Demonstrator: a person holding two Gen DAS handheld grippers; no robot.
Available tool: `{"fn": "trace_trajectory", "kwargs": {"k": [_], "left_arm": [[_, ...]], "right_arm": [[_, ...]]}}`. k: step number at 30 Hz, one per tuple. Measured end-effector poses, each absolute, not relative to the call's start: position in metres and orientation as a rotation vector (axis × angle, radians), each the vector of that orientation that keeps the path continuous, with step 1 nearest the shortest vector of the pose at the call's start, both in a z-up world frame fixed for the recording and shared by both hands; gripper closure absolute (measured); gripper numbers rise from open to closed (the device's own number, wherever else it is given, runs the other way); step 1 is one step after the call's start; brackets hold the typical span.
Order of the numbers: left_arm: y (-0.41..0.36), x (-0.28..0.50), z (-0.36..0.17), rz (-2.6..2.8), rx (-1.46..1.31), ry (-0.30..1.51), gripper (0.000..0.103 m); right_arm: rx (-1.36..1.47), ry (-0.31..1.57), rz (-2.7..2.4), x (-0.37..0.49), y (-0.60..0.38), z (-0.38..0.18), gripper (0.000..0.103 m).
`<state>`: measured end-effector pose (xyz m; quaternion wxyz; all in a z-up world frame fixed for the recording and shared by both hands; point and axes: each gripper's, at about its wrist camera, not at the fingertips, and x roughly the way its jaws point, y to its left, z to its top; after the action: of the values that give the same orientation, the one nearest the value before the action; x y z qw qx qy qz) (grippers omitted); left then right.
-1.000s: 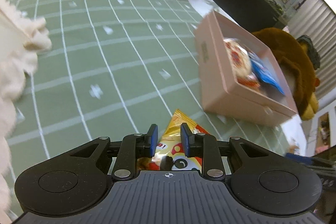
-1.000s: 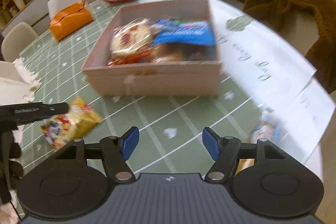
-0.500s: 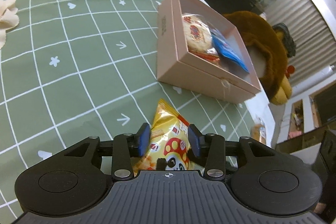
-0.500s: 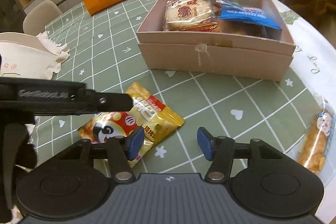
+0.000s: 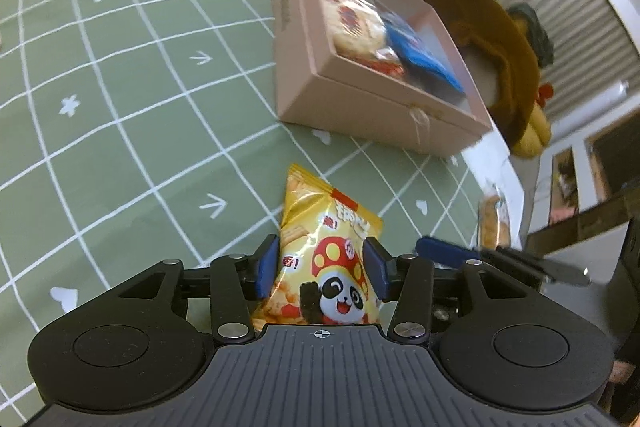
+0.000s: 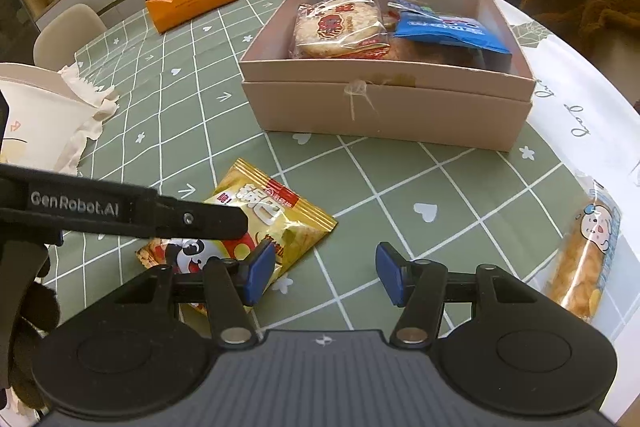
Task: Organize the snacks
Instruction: 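Lift the panda bag with left while right grasps the long bread-stick bag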
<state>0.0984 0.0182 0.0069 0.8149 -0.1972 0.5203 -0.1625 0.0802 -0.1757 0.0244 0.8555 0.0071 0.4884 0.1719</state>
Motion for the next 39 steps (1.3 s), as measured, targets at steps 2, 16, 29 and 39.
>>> {"fn": "trace_trajectory", "kwargs": {"k": [2,16,29,39], "left_arm": [[0.015,0.097,0.007,-0.351,-0.402,1.113,0.059],[0.003,0.092,0.024,-0.438,-0.415,1.077,0.059],[0.009,0.08,0.015,-0.37,-0.437,1.068,0.076],[0.01,0.072,0.022,-0.324,-0.42,1.079,0.076]], "right_arm": [[0.021,1.024,0.358,0.079,-0.18,0.024,0.047],[0.024,1.013,0.317,0.069,-0.193,0.021,0.047],[-0.017,0.835,0.217,0.045,-0.241,0.068,0.028],[0.209,0.987,0.04,0.07,-0.304,0.02,0.039]]}}
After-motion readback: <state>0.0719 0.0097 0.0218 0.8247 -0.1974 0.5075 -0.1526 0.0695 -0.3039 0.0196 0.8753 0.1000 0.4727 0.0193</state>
